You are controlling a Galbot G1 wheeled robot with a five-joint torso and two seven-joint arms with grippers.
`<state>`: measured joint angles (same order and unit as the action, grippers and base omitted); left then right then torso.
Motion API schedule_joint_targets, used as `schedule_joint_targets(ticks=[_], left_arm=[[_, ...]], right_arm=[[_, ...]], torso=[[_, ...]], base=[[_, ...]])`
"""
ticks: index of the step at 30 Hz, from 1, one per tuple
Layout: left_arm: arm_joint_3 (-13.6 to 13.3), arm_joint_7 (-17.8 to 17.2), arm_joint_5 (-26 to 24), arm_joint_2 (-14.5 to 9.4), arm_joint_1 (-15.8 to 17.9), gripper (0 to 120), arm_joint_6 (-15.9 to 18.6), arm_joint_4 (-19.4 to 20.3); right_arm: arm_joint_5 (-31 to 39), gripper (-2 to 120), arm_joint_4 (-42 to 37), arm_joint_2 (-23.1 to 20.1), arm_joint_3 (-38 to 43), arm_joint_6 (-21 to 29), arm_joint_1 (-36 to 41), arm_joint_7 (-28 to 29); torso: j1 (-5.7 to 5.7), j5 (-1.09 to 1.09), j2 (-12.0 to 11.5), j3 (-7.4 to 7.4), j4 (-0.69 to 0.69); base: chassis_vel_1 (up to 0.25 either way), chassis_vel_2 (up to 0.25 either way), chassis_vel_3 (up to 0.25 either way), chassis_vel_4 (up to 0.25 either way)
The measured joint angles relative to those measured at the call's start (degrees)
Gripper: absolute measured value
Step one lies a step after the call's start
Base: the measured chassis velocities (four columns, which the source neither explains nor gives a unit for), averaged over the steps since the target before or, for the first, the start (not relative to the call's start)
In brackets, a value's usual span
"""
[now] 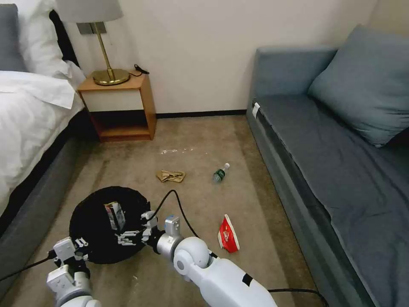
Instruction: Pick up the trash bin, then pick up the garbage on the floor and place it into the trash bin.
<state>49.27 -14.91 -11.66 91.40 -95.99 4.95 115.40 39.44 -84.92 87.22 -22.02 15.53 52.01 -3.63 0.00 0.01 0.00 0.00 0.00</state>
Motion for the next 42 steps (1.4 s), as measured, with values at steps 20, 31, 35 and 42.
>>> schedule_joint_targets(ticks=[20, 31, 35, 42], left_arm=[[1.42, -0.33, -0.02, -0.17, -2.86, 3, -0.63, 3.25], [1.93, 1.17, 0.31, -0.88, -3.59, 3, -2.71, 3.58], [1.64, 1.18, 0.51, -0.75, -3.38, 3, -2.34, 3.6], [1.46, 1.06, 0.64, -0.45, -3.73, 3, -2.09, 3.76]], right_arm=[[-19.11, 100, 6.64, -13.96, 17.45, -4.62, 4.15, -0.81], [-19.23, 100, 15.19, -13.26, 23.08, -3.95, 5.59, 2.51], [-19.64, 100, 16.33, -12.77, 23.04, -4.09, 6.24, 2.47], [-20.32, 90, 18.26, -11.85, 23.02, -4.61, 6.5, 1.25]], torso=[[0.0, 0.01, 0.0, 0.0, -0.01], [0.0, -0.01, 0.0, 0.0, 0.0], [0.0, -0.01, 0.0, 0.0, 0.0], [0.0, -0.01, 0.0, 0.0, 0.0]], base=[[0.0, 0.0, 0.0, 0.0], [0.0, 0.0, 0.0, 0.0], [0.0, 0.0, 0.0, 0.0], [0.0, 0.0, 0.0, 0.0]])
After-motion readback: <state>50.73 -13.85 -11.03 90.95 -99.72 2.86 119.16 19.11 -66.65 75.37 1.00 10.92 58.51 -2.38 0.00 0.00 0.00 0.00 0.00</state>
